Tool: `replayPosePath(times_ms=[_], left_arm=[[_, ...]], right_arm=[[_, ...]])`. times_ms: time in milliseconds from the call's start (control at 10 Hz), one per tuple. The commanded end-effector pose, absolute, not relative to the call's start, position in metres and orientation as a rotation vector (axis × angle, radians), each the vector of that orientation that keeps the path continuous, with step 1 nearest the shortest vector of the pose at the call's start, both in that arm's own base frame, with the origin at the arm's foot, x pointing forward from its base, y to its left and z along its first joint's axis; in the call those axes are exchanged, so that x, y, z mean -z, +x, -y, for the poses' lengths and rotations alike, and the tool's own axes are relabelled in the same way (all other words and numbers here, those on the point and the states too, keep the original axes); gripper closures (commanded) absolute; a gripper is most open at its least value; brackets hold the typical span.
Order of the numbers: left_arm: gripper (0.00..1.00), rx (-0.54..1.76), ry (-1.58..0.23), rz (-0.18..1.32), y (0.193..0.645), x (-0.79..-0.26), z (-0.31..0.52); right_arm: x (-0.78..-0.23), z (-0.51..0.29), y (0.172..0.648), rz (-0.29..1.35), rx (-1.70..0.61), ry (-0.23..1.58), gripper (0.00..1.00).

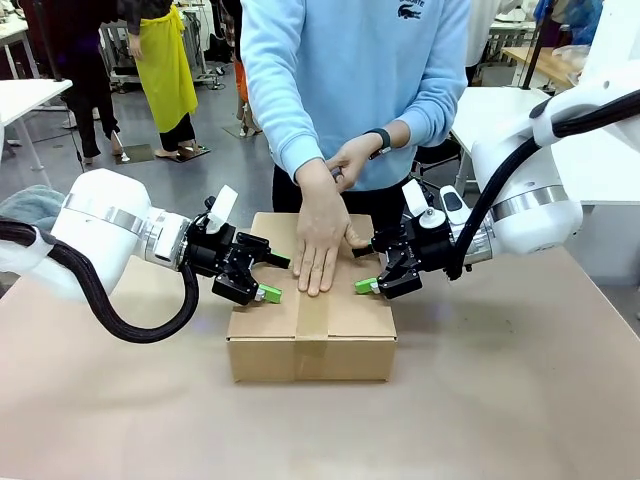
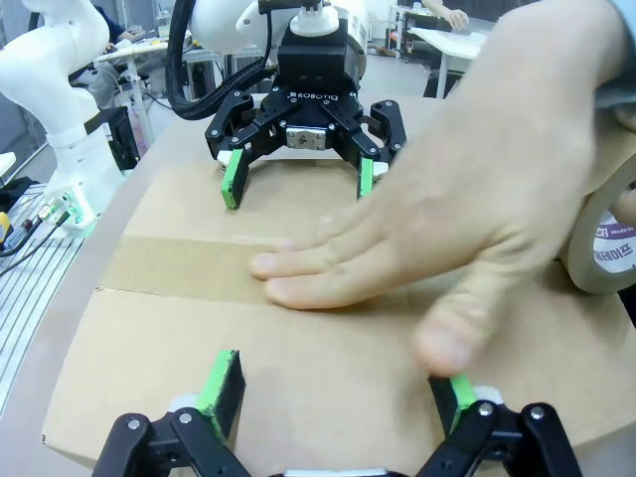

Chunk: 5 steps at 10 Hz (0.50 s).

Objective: Pack the gift set into the box.
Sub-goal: Press and hold the closed box until the human finishes sealing it.

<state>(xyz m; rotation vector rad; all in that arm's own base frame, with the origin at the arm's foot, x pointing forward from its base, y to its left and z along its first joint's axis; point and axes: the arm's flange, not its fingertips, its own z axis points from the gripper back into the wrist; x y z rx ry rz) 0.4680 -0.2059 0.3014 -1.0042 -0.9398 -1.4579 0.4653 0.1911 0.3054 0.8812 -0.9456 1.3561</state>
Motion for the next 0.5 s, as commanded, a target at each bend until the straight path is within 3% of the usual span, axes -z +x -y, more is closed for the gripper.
replayPosePath(times_ms=[0, 400], left_arm=[[0.00, 1.468, -1.001, 0.951, 0.4659, -0.2991, 0.2051], [0.00, 1.468, -1.001, 0.951, 0.4659, -0.2991, 0.2051]], right_arm=[[-0.3033, -0.1906, 0.4626, 0.948, -1.365, 0.872, 0.00], [-0.3033, -0.1906, 0.4626, 0.948, -1.365, 0.872, 0.00]])
